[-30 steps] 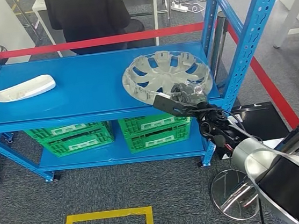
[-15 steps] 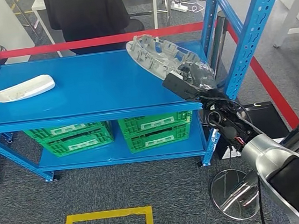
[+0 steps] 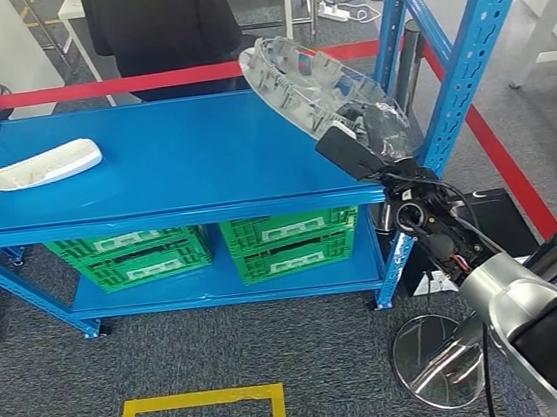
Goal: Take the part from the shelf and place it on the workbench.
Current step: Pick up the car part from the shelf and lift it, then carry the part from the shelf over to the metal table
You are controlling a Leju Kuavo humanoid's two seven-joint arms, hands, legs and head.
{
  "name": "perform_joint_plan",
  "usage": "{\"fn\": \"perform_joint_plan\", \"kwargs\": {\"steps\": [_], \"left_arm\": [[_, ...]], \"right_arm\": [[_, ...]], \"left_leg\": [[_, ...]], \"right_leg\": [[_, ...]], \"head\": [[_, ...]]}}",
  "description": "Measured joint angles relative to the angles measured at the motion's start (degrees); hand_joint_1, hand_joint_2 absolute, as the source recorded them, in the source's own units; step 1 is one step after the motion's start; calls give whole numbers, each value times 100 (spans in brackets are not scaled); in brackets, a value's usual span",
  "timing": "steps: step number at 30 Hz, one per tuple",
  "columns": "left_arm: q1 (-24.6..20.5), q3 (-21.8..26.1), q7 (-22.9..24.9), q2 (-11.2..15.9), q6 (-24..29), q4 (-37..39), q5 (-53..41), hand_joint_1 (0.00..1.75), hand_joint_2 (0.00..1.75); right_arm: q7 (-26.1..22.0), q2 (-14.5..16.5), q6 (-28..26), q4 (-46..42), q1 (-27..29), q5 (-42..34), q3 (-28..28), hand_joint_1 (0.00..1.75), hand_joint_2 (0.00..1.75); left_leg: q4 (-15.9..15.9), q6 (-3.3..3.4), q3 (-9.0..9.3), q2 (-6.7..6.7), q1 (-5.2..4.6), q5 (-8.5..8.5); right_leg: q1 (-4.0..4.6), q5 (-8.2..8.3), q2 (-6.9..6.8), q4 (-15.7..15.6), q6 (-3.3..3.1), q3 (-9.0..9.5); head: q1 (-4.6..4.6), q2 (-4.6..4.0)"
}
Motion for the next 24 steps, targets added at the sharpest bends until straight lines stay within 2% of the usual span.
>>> {"fn": "perform_joint_plan", "kwargs": {"steps": [8, 24], "left_arm": [[-7, -99, 0, 4, 13, 0, 64, 0, 0], [-16, -201, 1, 9, 14, 0, 85, 0, 0]], "right_arm": [[-703, -9, -82, -652, 260, -454, -204, 175, 175], [-817, -9, -133, -1186, 464, -479, -319, 175, 175]], "left_leg": [[0, 0, -1, 0, 0, 0], [-1, 0, -1, 0, 0, -1]], "right_leg": [[1, -1, 0, 0, 0, 0], [-1, -1, 0, 0, -1, 0]], "head": [[0, 0], [0, 0]]}}
